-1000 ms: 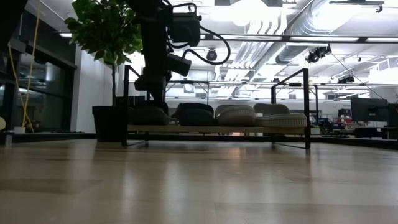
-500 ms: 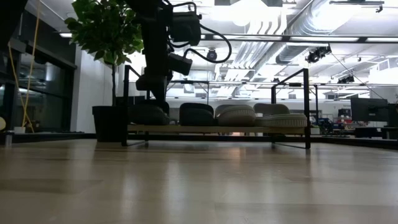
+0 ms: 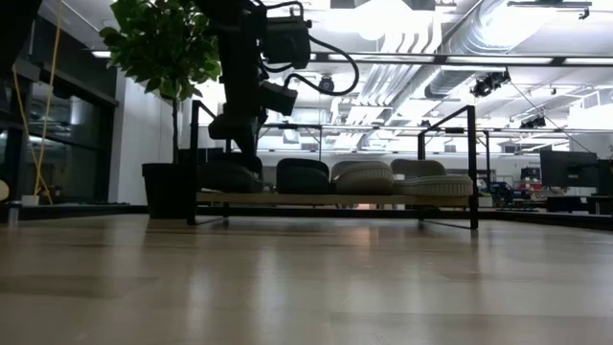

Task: Pick and place slides into the shelf
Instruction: Adjust the black slipper on the shelf

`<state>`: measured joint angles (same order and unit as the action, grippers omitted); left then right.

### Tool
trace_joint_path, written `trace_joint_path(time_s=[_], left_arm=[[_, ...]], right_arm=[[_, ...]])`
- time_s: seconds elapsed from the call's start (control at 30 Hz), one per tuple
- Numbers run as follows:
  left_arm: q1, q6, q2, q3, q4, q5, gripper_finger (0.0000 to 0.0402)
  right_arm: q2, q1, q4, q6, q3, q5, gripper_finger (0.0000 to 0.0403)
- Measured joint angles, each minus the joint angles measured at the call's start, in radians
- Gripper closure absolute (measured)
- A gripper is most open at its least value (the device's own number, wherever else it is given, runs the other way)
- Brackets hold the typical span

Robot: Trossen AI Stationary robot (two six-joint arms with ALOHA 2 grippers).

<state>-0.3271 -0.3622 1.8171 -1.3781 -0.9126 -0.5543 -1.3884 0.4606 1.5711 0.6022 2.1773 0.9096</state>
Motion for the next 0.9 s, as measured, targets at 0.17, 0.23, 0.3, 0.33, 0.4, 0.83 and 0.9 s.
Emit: trace_joint_path(time_s=[0.17, 0.23, 0.3, 0.33, 0.4, 0.83, 0.9], left_arm=[[0.0, 0.0, 0.0, 0.0, -0.001, -0.004, 0.0399], [0.0, 0.0, 0.0, 0.0, -0.001, -0.004, 0.0398], [0.0, 0.003, 0.0, 0.0, -0.001, -0.011, 0.0396], [0.0, 0.003, 0.0, 0.0, -0.001, -0.014, 0.0396], [0.0, 0.003, 0.0, 0.0, -0.001, -0.018, 0.0396], [0.001, 0.002, 0.001, -0.055, -0.01, -0.003, 0.0399], [0.001, 0.001, 0.001, -0.055, -0.008, -0.003, 0.04]], right_arm=[[0.0, 0.0, 0.0, 0.0, 0.0, 0.0, 0.0289], [0.0, 0.0, 0.0, 0.0, 0.0, 0.0, 0.0289], [0.0, 0.0, 0.0, 0.0, 0.0, 0.0, 0.0289], [0.0, 0.0, 0.0, 0.0, 0.0, 0.0, 0.0289], [0.0, 0.0, 0.0, 0.0, 0.0, 0.0, 0.0289], [0.0, 0.0, 0.0, 0.0, 0.0, 0.0, 0.0289], [0.0, 0.0, 0.0, 0.0, 0.0, 0.0, 0.0289]])
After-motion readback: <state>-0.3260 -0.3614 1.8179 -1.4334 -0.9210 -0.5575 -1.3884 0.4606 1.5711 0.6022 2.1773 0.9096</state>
